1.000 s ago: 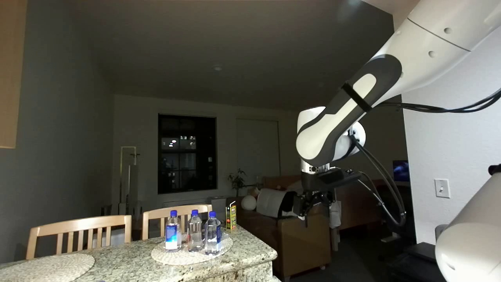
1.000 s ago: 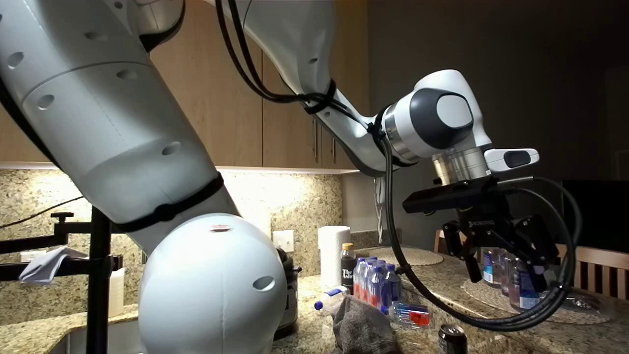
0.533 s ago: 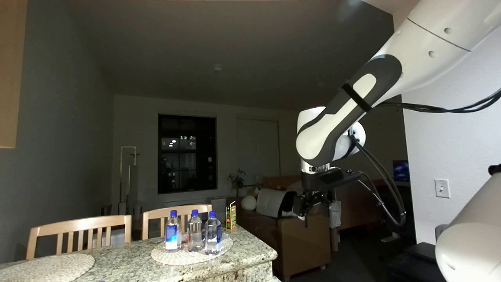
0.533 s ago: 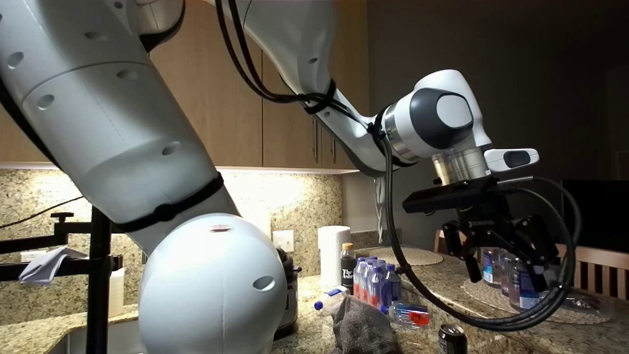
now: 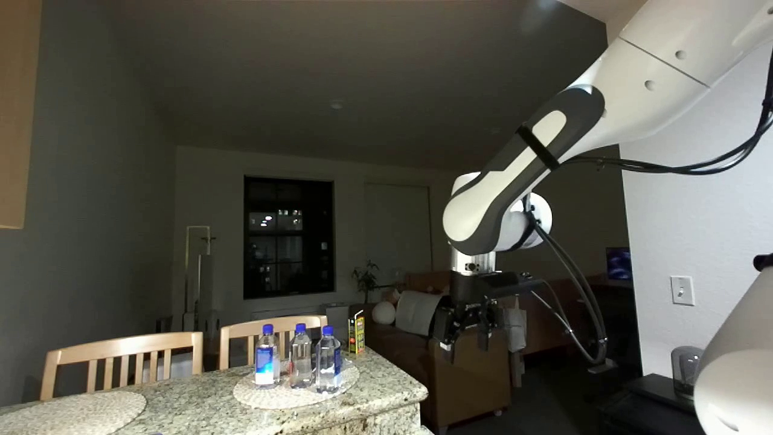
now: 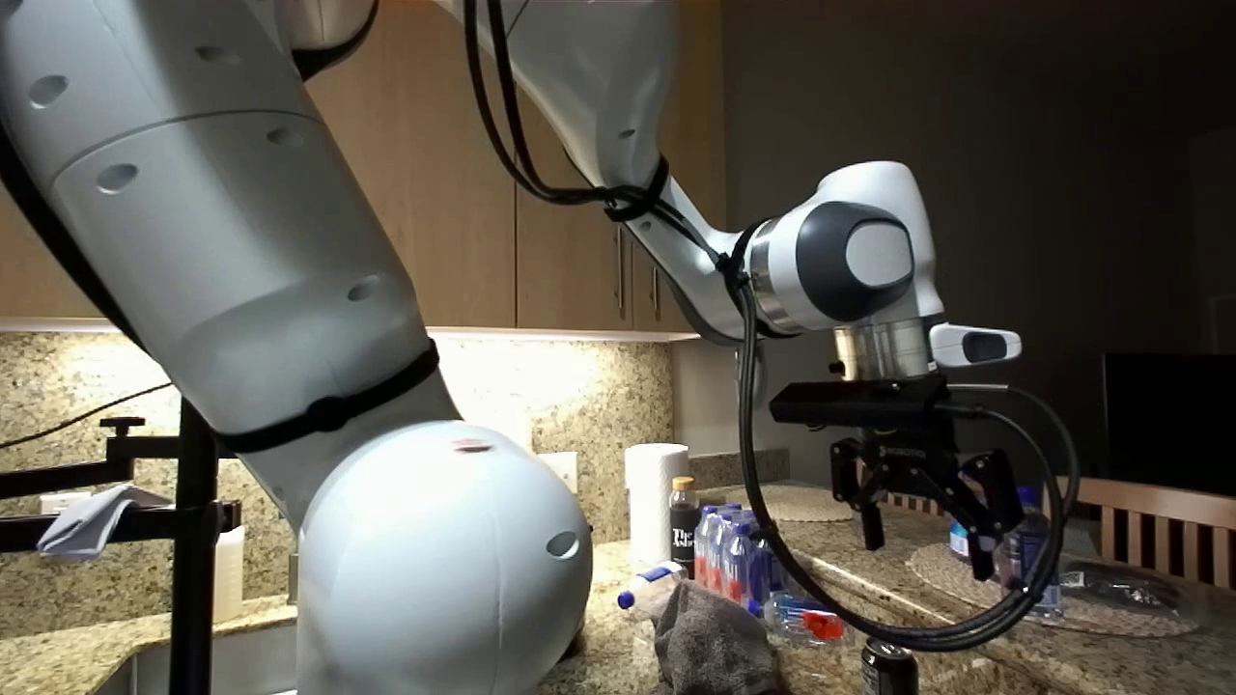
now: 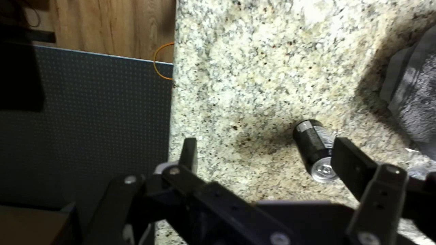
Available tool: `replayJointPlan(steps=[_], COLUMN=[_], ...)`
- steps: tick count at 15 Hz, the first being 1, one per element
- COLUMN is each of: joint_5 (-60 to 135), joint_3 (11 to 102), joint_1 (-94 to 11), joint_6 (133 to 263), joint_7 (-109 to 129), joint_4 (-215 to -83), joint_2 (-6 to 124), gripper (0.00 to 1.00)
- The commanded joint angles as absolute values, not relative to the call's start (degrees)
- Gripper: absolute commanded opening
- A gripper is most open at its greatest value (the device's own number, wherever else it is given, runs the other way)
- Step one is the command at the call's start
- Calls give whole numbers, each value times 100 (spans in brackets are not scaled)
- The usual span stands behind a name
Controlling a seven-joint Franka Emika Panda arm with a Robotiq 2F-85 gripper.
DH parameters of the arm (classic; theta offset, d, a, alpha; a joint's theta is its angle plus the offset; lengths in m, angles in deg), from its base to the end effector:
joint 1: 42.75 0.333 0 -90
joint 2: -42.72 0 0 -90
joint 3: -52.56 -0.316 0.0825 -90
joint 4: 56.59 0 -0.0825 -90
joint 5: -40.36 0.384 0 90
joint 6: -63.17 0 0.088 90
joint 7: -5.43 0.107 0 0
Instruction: Put the grey towel on top of the black can
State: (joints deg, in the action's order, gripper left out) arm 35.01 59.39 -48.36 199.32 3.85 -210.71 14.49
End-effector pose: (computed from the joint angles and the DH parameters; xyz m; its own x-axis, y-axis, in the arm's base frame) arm 0.3796 -0.0831 0.4013 0.9778 -0.1146 0.1756 -0.1206 -0.9924 0.0241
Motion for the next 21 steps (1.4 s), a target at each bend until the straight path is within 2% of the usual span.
replayJointPlan(steps=[1,11,15,21], joint_5=[4038,4480,4292,4289], joint_3=[6064,5442,5065,4903], joint_1=[-4411,-3272,-3104,-3173], joint_6=[20053,20719,21186,21036], joint_7=[-219,-585,-481,-230], joint_4=[-20883,-20408,-20358,-20396], joint_2=[1761,2398,2785,2763], gripper=[100,100,100,100])
